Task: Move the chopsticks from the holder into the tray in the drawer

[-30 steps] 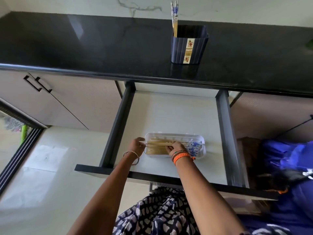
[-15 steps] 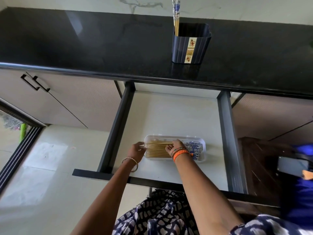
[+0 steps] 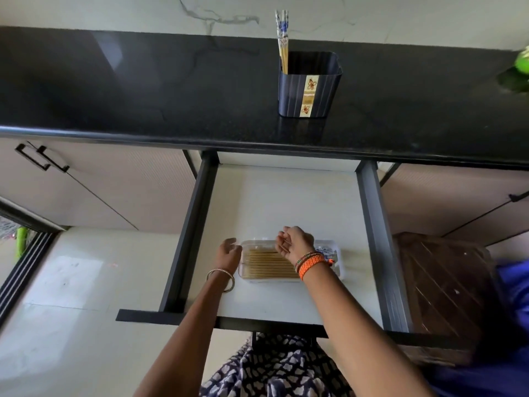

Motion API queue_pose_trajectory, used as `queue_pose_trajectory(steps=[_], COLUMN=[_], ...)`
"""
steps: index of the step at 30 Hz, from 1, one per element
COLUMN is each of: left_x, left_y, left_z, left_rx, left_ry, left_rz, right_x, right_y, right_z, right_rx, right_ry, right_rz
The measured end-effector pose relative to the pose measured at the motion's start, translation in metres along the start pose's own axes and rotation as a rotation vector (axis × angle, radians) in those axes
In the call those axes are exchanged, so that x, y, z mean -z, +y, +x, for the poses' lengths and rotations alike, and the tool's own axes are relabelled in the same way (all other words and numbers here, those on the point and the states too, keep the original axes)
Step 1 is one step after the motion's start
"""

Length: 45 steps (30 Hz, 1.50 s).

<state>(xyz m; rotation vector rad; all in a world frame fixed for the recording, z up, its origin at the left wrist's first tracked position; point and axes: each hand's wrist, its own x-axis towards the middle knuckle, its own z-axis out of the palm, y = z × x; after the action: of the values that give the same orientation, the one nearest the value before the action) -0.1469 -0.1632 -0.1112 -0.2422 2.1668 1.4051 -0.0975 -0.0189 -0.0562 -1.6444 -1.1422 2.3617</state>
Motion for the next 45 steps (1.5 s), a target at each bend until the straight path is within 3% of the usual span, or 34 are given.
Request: queue_pose_trajectory(steps=[3, 8, 12, 15, 19, 25, 28, 34, 45], left_x=[0.003, 0.004, 0.004, 0.001, -0.018, -0.046, -0.052, -0.053, -0.051], left_y=[0.057, 0.179, 0.26, 0.308, 0.346, 0.356, 0.356, 0.359, 0.362], left_z=[0.005, 0.013, 0.034, 0.06, 0.107, 0.152, 0.16, 0.161, 0.155], left_rx=[-0.195, -0.491, -0.644, -0.721, -0.734, -0.712, -0.73, -0.733, -0.697], left_ry=[0.074, 0.033, -0.001, 0.022, 0.061, 0.058, 0.053, 0.061, 0.055], left_rz=[0.005, -0.148, -0.166, -0.108, -0.033, 0.038, 0.007, 0.014, 0.027], right_x=[-0.017, -0.046, -0.074, -0.102, -0.145, -0.185, -0.189, -0.178, -0.179], right_y=[-0.047, -0.145, -0.239, -0.303, -0.362, -0.37, -0.372, -0.375, -0.374], right_z=[-0.013, -0.032, -0.033, -0.014, 0.038, 0.096, 0.112, 0.119, 0.117], right_rx=[0.165, 0.57, 0.856, 0.969, 0.837, 0.658, 0.675, 0.794, 0.809], right_ry=[-0.023, -0.044, 0.004, 0.034, 0.023, -0.091, -0.165, -0.158, -0.168], right_rz=[-0.046, -0.263, -0.384, -0.52, -0.82, -1.103, -1.065, -1.012, -1.016])
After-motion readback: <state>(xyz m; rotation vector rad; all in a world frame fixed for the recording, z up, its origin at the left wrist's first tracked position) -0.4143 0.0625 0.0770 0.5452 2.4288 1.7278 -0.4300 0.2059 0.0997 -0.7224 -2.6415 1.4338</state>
